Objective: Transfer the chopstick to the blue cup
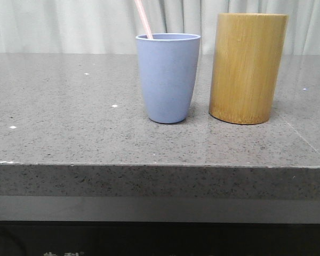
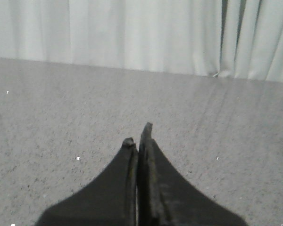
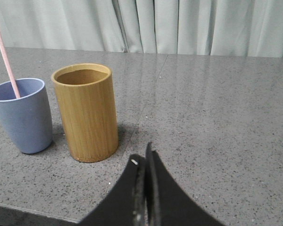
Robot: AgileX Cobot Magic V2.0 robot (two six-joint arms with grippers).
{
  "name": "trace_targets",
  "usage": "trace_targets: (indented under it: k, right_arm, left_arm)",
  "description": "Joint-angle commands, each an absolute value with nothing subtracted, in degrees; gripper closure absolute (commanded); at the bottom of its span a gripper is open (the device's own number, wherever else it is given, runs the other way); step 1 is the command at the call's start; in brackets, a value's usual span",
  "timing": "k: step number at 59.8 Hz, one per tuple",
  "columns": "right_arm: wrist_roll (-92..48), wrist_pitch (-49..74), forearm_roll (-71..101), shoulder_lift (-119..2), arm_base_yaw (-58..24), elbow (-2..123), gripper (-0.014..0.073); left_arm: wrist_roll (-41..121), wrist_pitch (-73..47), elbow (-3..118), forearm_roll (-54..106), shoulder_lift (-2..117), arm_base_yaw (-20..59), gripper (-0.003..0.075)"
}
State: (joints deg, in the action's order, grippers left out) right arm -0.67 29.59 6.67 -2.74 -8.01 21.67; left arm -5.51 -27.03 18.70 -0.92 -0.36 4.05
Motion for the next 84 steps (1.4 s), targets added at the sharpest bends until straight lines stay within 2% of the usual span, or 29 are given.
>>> trace_targets:
  k: [1,25,29,84]
  right_arm:
    - [-1.2,24.9,6.9,-3.4,-7.7,23.0,0.0681]
    - [-1.2,25.0,6.9,-3.4,-7.7,23.0,0.0681]
    - [-1.2,25.0,6.9,-3.4,-7.7,23.0,0.0681]
    - [-1.2,25.0,6.9,-3.4,-7.7,23.0,0.0681]
  left_arm:
    - [-6.1,-20.0,16.4,0.3,-1.6,2.8,0.0739]
    - [-6.1,-7.4,-0.8,0.4,-1.7,1.8,0.0739]
    - [-6.1,-10.5,-0.3,0.4,-1.7,1.8,0.0739]
    - [-6.1,-10.3,-0.5,0.4,-1.6,1.8,0.0739]
